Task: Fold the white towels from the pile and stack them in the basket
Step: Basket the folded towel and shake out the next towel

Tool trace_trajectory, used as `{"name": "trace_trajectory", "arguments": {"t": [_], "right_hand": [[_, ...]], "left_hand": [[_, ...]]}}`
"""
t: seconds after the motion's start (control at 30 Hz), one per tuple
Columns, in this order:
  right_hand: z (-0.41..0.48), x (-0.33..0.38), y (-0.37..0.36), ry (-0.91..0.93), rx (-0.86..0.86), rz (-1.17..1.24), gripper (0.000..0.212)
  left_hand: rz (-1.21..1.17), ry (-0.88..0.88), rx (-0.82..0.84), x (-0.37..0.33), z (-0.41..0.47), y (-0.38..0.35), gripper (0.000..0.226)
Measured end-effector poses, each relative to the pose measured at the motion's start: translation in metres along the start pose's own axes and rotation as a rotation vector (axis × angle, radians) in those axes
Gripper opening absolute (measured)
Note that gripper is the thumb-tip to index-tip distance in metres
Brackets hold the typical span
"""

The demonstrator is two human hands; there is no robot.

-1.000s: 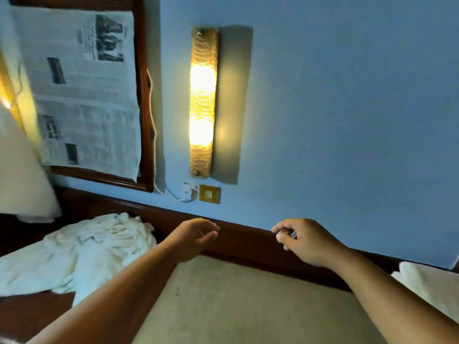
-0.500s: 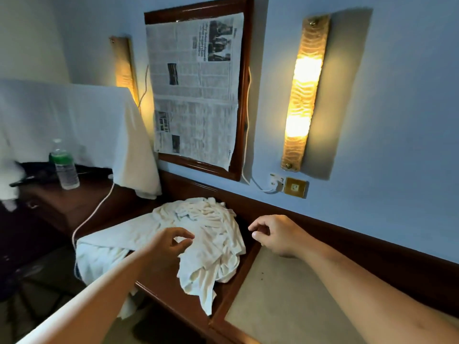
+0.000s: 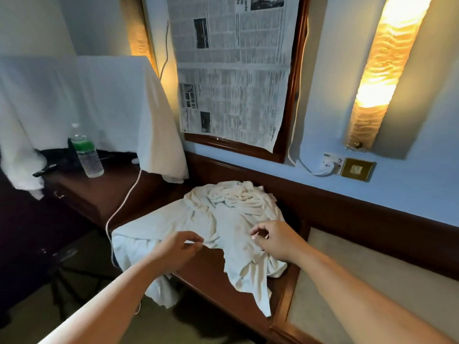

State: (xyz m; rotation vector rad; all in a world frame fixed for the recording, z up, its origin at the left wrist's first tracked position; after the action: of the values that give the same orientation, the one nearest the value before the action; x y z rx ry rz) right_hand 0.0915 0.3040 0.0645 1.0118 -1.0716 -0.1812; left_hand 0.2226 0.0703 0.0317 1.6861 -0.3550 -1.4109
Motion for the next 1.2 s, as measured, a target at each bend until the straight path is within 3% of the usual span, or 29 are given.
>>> {"name": "trace_trajectory", "arguments": {"t": [0.23,0.37,0.63,0.8,0.97,1.07,1.2], "right_hand": [[0.076,-0.046,-0.05,-0.058,0.139,-0.022,0.023],[0.111,-0.053,-0.091,-0.067,0.254,-0.003,0.022],[0.17,-0.042,-0.176,-0.096,0.366,0.02,0.017],[0.221,-0.046,-0.216,-0.201,0.338,0.039,0.02],[0.252,-0.044,-0.232,-0.353,0.248,0.064,0.024],[0.25,-0.044,-0.235,-0.448,0.2,0.082,0.024],[0.232,-0.06,-0.238,-0.558,0.173,0.025,0.024]], "left_hand": [[-0.065,0.144,-0.019,0.061,0.04,-0.057,0.009],[-0.027,0.245,0.112,0.1,0.03,-0.096,0.008],[-0.007,0.394,0.072,0.189,0.113,-0.073,0.016],[0.121,0.366,0.055,0.256,0.176,-0.07,0.032],[0.371,0.263,0.227,0.316,0.242,-0.079,0.075],[0.584,0.16,0.234,0.336,0.271,-0.075,0.077],[0.726,0.029,0.252,0.355,0.301,-0.083,0.056]]}}
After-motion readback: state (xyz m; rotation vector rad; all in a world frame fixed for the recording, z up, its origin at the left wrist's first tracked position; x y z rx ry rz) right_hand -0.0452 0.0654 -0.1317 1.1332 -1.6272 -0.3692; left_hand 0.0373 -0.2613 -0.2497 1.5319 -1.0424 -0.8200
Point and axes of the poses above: each hand's wrist, its own z-axis towards the middle knuckle, its own y-axis out of the back of the hand, x = y × z, the point moved 8 cm from there along z, towards the middle knuckle, and after that the axes turned 10 degrees about -x, right-handed, at the moved point
